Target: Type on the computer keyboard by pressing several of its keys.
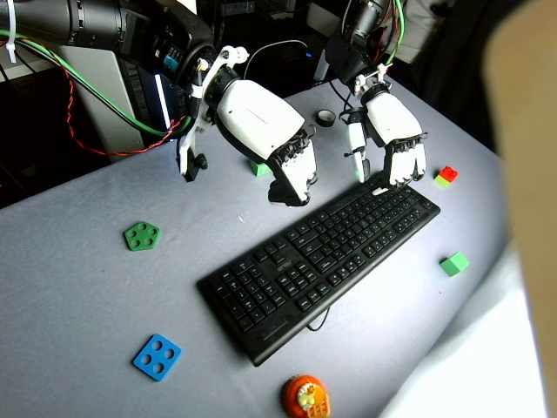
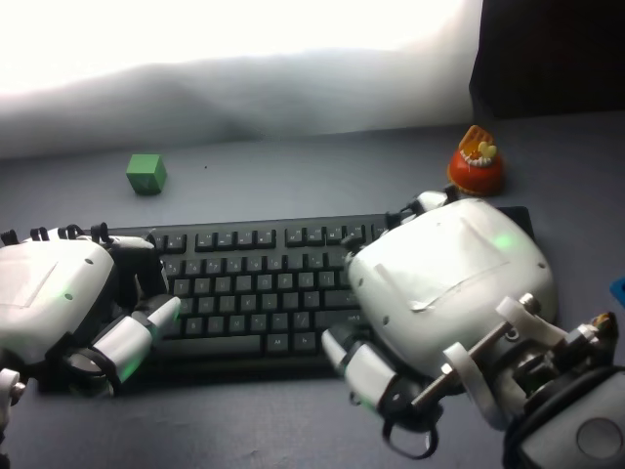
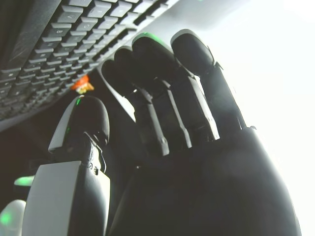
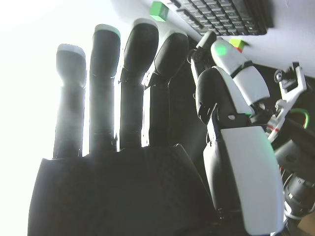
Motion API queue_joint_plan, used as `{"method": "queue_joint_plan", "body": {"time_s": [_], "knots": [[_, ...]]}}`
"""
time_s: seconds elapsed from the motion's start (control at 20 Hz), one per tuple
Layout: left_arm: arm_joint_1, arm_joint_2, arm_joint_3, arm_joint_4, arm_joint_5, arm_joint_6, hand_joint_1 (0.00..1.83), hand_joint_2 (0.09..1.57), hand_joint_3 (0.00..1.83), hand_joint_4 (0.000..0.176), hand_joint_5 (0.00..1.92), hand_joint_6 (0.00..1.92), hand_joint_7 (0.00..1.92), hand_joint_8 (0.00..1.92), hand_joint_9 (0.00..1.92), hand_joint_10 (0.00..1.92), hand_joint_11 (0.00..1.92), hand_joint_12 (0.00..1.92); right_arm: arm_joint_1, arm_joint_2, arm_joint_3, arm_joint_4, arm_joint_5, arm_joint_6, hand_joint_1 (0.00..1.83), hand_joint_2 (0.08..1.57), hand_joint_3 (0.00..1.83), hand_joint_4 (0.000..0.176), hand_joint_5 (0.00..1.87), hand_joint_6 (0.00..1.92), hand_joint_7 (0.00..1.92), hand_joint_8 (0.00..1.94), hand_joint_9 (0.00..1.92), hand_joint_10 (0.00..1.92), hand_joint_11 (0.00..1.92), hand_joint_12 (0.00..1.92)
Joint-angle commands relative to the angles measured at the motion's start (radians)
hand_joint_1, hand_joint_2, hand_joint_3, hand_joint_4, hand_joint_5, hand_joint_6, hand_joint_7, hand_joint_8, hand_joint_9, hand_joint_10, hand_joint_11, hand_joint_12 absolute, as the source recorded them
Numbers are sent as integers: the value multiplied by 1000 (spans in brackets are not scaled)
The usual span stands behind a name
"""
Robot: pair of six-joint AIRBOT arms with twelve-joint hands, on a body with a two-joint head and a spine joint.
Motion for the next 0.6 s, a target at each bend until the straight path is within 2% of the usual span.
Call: {"method": "queue_joint_plan", "body": {"time_s": [0.0, 0.05, 0.1, 0.15, 0.25, 0.35, 0.4, 0.55], "knots": [[-7, 10, -2, 47, -102, -2, 985, 1247, 180, 27, 52, 53, 156, 83, 107, 237, 0, 834, 5, -2, 3, -130, 61, 0, 928, 1158, 291, 0, 94, 243, 145, 106, 79, 236, 0, 812], [-4, 11, -2, 47, -102, -2, 985, 1247, 180, 27, 52, 53, 156, 83, 107, 237, 0, 834, 2, -11, 12, -137, 68, 2, 928, 1158, 291, 0, 94, 243, 145, 106, 79, 236, 0, 812], [-2, 11, -2, 47, -101, -2, 946, 1347, 11, 22, 54, 5, 193, 6, 174, 82, 0, 792, 1, -22, 21, -137, 74, 8, 946, 1271, 47, 0, 159, 120, 195, 4, 115, 138, 0, 782], [2, 12, -3, 47, -98, -2, 950, 1340, 3, 20, 61, 6, 199, 5, 184, 70, 0, 798, -2, -33, 31, -137, 81, 20, 951, 1275, 38, 0, 165, 112, 200, 4, 114, 129, 0, 769], [7, 13, -3, 47, -98, -3, 963, 1330, 0, 18, 82, 9, 206, 3, 198, 53, 0, 826, -6, -62, 59, -137, 108, 62, 925, 1299, 13, 0, 187, 67, 220, 2, 147, 92, 0, 863], [12, 14, -3, 47, -89, -2, 928, 1355, 7, 18, 95, 9, 215, 3, 211, 43, 0, 801, -4, -83, 80, -136, 118, 80, 930, 1293, 5, 0, 226, 67, 264, 10, 182, 92, 0, 984], [18, 14, -2, 50, -83, -2, 934, 1352, 3, 16, 135, 19, 240, 9, 233, 44, 0, 854, -3, -95, 91, -126, 119, 81, 929, 1292, 3, 0, 261, 79, 296, 17, 210, 102, 0, 1066], [36, 15, 12, 122, -34, -4, 954, 1336, 0, 18, 171, 17, 269, 7, 273, 41, 0, 940, -3, -150, 130, -105, 124, 124, 948, 1289, 1, 0, 331, 130, 402, 18, 254, 185, 0, 1235]]}}
